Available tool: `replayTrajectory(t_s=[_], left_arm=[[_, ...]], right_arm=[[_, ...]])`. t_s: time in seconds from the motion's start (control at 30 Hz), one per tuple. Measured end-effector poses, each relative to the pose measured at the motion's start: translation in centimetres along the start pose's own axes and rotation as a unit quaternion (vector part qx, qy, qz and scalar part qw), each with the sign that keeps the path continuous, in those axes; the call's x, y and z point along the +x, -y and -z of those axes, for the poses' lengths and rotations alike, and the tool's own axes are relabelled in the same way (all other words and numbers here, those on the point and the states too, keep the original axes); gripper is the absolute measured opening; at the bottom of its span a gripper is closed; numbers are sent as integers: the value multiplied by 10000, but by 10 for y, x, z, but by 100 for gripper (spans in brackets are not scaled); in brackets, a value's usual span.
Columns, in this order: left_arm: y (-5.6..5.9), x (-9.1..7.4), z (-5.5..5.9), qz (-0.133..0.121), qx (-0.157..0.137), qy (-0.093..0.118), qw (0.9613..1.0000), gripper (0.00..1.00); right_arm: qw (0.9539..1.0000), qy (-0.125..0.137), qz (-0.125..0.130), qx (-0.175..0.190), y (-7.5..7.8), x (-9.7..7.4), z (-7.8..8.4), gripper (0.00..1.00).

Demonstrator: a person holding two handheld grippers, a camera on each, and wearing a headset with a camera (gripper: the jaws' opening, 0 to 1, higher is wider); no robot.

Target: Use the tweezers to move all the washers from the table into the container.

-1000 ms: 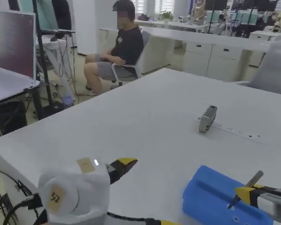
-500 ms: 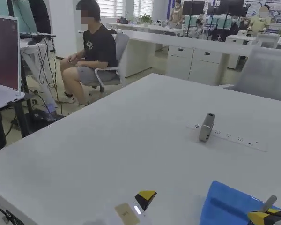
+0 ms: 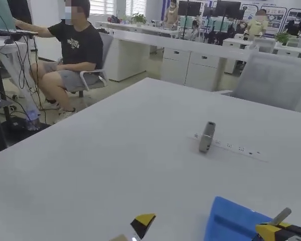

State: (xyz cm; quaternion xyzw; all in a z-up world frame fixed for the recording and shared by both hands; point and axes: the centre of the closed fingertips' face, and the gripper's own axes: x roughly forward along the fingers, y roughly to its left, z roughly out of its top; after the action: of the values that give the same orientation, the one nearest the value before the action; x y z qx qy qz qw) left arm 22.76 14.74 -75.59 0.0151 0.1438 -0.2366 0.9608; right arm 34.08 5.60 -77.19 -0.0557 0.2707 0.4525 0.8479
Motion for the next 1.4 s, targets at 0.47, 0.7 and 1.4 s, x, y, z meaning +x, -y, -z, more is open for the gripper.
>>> replayTrajectory(t_s=[0.47,0.7,1.4], left_arm=[[-1,0,2,10,-48,-40,10000,96],[0,0,3,40,-57,-72,9999,95],[0,0,8,36,-34,-215,9998,94]], right_arm=[[9995,104,-304,46,-46,-40,7,3],[9991,-125,-281,288,-46,-42,38,4],[9969,-385,-222,647,-37,-36,75,4]])
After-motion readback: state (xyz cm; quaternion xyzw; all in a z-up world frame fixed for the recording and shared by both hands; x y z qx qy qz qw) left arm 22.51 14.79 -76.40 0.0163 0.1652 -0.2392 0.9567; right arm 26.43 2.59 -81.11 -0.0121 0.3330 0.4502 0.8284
